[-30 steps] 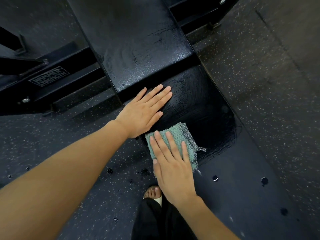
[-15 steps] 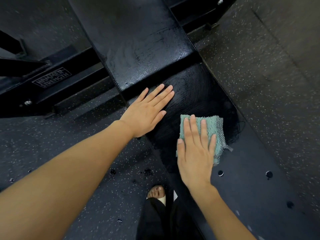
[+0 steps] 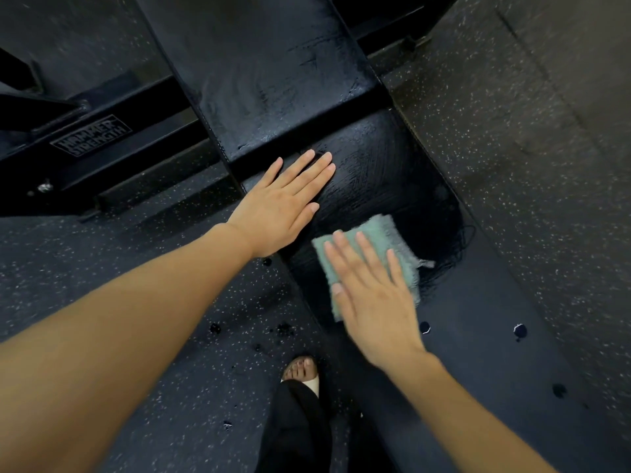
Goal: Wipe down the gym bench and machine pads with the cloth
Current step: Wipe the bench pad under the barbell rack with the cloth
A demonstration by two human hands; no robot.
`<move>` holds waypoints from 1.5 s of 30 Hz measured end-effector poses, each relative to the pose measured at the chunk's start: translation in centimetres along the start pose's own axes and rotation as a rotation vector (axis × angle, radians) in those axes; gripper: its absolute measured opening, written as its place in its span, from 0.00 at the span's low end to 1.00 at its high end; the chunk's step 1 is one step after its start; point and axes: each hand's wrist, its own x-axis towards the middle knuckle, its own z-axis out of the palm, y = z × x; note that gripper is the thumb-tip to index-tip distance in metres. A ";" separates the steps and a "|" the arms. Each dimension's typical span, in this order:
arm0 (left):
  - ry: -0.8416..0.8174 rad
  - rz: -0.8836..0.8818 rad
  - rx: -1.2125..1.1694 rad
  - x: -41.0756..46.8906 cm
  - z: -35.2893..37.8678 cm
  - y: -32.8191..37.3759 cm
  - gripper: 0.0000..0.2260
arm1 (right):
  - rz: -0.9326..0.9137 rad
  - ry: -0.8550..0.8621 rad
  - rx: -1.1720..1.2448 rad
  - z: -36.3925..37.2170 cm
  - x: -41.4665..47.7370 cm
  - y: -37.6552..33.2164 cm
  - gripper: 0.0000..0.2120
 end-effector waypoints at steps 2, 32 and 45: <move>0.001 -0.006 0.004 0.0 0.1 0.1 0.27 | 0.083 0.020 0.026 -0.7 0.3 2.3 0.26; 0.058 -0.052 0.016 -0.4 0.5 1.1 0.26 | 0.276 0.063 0.045 -2.8 1.9 5.9 0.27; 0.078 -0.082 0.012 -0.8 1.0 2.2 0.26 | -0.039 -0.018 0.018 -0.3 -0.6 -0.4 0.26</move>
